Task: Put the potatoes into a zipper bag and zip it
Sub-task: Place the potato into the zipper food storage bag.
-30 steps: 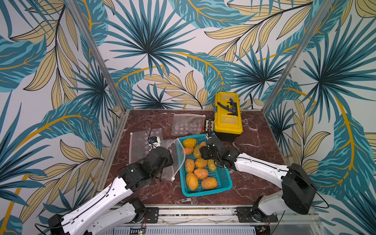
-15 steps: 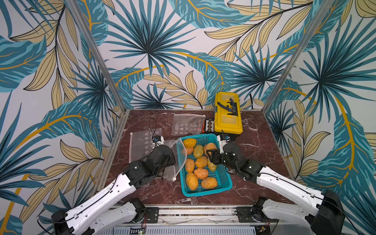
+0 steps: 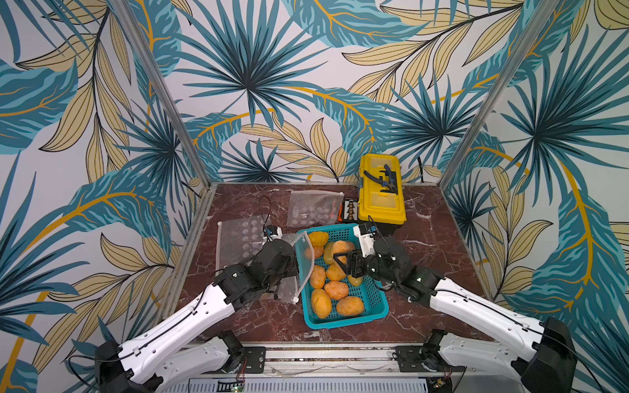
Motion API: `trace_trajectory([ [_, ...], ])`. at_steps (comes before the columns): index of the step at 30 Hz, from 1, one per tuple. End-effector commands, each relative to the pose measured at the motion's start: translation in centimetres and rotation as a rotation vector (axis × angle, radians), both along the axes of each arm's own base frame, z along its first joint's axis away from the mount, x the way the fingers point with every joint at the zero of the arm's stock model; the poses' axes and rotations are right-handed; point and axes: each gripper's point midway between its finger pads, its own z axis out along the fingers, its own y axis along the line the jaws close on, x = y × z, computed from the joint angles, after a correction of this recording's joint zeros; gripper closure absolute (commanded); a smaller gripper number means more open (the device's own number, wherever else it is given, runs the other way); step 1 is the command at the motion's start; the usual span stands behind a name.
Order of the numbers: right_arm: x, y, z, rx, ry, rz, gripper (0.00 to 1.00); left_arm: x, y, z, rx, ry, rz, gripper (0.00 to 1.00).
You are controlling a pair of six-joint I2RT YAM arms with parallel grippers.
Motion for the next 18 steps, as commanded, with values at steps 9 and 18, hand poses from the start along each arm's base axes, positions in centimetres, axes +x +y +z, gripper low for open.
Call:
trace_trajectory([
  [9, 1.3, 9.2, -0.9, 0.019, 0.041, 0.168, 0.67, 0.5, -0.8, 2.0, -0.037, -0.046, -0.028, 1.0],
  [18, 2.9, 11.7, -3.3, -0.009, 0.096, 0.179, 0.46, 0.3, -0.9, 2.2, -0.044, -0.048, -0.041, 1.0],
])
